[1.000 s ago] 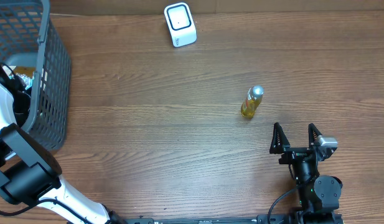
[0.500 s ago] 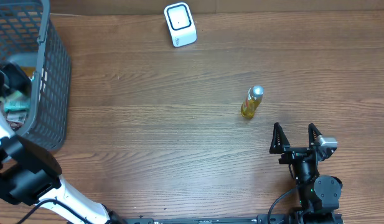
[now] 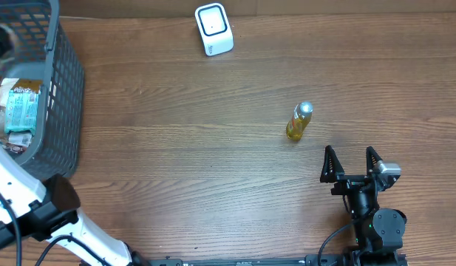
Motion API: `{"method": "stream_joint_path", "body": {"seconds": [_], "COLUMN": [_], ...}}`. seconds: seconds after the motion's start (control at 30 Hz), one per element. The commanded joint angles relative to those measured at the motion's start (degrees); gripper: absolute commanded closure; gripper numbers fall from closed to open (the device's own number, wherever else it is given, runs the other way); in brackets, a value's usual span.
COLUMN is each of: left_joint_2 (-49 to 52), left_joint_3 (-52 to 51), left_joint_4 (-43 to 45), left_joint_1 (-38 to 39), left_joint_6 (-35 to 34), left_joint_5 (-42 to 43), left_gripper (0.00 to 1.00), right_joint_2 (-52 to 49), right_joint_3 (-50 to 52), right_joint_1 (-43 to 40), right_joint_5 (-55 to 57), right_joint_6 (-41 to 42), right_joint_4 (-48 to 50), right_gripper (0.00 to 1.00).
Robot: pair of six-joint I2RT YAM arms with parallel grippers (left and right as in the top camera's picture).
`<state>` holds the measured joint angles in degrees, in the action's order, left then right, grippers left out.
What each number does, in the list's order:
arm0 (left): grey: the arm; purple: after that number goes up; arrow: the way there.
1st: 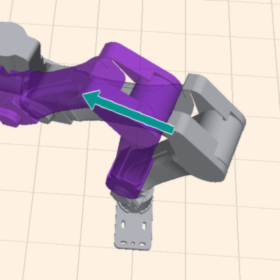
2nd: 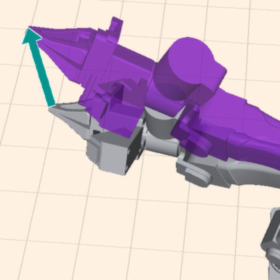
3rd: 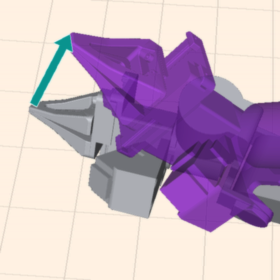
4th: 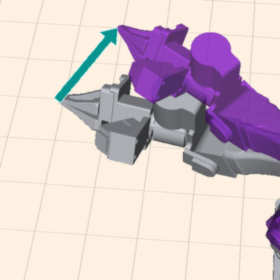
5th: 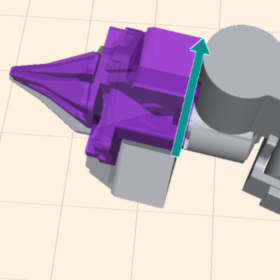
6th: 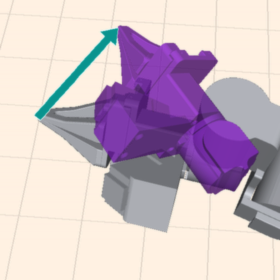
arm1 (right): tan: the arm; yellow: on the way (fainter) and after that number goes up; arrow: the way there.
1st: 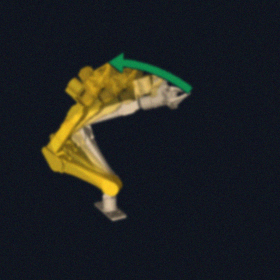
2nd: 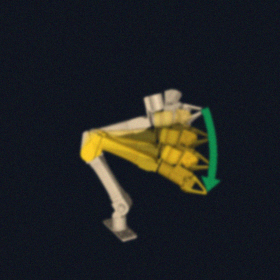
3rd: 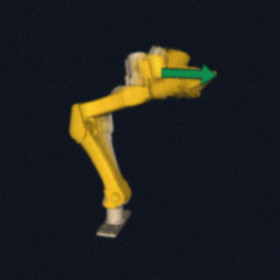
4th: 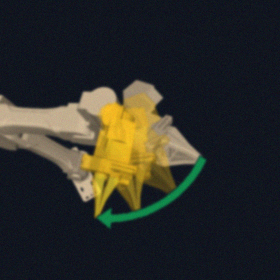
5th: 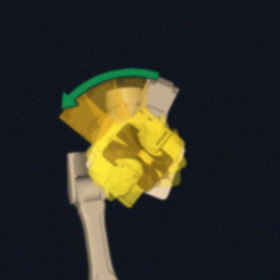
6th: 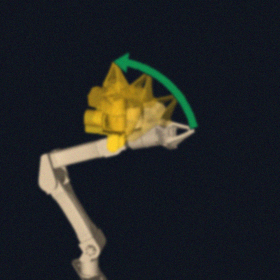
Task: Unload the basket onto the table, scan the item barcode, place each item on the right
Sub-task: 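Lift the green-lidded tub out and carry it toward the scanner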
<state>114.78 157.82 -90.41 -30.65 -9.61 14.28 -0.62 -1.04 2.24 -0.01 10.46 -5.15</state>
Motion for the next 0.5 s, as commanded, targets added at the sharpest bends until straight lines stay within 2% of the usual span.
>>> {"method": "stream_joint_path", "body": {"seconds": [0.0,0.47], "left_joint_2": [-1.3,-1.3], "left_joint_3": [2.8,1.6], "left_joint_4": [-2.5,-6.4], "left_joint_1": [5.1,27.6], "left_joint_6": [-1.1,-3.4], "left_joint_5": [2.3,1.1], "left_gripper": [0.45,0.42], "right_joint_2": [0.5,0.5], "right_joint_3": [0.6,0.6], "right_joint_1": [-0.2,-0.2], "right_joint_5": [-0.1,-0.1], "right_joint_6": [-0.2,-0.2], "right_joint_4": [0.3,0.3], "right_gripper": [0.00,0.00]}}
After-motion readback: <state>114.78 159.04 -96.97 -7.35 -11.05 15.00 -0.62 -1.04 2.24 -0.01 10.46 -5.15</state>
